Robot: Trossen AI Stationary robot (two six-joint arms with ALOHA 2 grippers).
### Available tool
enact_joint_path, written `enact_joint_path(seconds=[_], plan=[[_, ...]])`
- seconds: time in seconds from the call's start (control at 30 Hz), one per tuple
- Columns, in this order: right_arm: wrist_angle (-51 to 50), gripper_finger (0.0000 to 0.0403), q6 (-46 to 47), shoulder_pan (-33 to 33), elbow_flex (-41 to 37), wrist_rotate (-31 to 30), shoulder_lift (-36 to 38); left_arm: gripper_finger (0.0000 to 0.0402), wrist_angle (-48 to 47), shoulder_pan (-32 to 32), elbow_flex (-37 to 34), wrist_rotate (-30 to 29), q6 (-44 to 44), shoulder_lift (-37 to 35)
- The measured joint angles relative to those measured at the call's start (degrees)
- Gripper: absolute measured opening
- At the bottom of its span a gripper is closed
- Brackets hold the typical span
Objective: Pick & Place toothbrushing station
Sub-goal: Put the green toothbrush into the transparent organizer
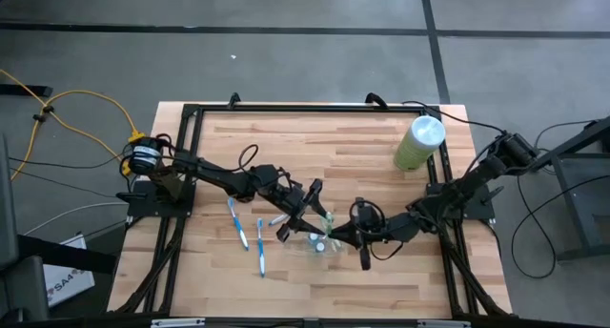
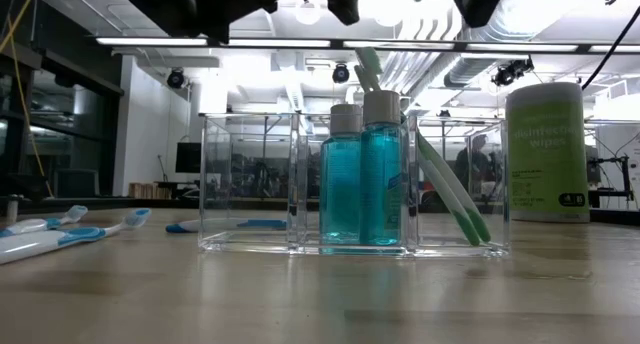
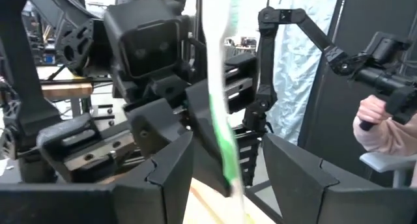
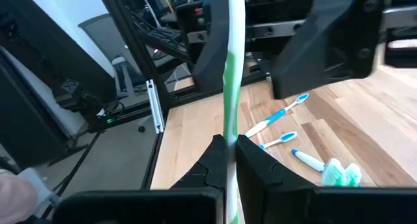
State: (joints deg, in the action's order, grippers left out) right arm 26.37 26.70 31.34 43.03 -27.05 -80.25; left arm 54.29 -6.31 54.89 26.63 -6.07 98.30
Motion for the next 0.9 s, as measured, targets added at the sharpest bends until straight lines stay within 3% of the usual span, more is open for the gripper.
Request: enact_joint_path(seconds=[0.67, 0.9], plan=[[-0.07, 0.0005, -1.49, -4.03, 0.0, 4.97, 0.0, 0.0179, 3.09, 1.76, 0.0, -2.69, -1.31, 0.0], [-1.0, 0.0005, -1.49, -4.51, 0.0, 4.34, 0.0, 0.0144, 3.07, 1.65, 0.0, -4.41, -2.12, 0.0]])
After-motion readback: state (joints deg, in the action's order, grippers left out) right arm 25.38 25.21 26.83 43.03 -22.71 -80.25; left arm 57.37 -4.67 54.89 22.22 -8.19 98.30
